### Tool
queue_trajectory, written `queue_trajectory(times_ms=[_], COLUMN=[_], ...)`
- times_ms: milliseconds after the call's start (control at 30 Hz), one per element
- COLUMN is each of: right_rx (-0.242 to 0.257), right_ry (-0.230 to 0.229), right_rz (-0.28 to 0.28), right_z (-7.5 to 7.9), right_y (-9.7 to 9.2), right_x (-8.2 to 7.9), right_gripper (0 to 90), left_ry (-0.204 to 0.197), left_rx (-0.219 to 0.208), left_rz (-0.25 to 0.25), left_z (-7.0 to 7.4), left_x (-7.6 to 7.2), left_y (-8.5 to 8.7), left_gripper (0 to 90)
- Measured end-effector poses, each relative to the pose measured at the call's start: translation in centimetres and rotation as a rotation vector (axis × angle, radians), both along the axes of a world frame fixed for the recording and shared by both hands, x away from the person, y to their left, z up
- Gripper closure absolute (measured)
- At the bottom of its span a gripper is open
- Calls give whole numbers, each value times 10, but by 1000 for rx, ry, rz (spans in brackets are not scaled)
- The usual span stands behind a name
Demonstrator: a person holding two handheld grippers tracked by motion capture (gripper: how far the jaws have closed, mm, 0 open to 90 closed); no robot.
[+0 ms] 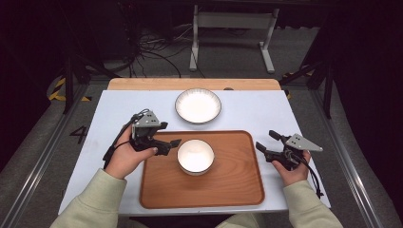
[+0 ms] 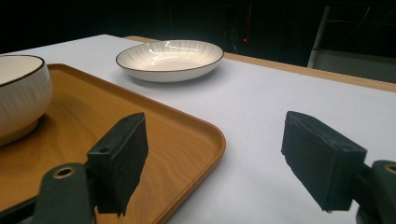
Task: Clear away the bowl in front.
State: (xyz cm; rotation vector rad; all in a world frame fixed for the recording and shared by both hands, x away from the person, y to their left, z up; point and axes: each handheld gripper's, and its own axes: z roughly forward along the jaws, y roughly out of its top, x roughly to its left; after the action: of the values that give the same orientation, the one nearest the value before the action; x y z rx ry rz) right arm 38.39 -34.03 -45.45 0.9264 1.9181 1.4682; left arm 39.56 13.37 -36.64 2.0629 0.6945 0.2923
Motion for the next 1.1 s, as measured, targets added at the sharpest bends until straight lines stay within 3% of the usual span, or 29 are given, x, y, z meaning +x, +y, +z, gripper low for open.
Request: queue_trajectory(times_ms=[433, 600, 700, 833, 933, 1100], right_rx=[-4, -3, -4, -3, -4, 5], right_ry=[-2, -6, -6, -8, -8, -13], right_rz=[-2, -1, -3, -7, -8, -12], right_z=[0, 0, 0, 0, 0, 0], right_y=[0, 0, 0, 0, 0, -1], right_x=[0, -1, 0, -1, -1, -2], right_gripper=[228, 206, 194, 171, 164, 134], left_ry=[-26, -40, -40, -44, -56, -49], left_rx=[-56, -54, -84, -105, -90, -121], left_rz=[90, 123, 133, 159, 184, 213], left_z=[-10, -14, -17, -22, -27, -38], left_x=[-12, -15, -17, -19, -21, -24], left_y=[39, 50, 58, 68, 73, 84], left_gripper=[181, 170, 166, 159, 154, 148])
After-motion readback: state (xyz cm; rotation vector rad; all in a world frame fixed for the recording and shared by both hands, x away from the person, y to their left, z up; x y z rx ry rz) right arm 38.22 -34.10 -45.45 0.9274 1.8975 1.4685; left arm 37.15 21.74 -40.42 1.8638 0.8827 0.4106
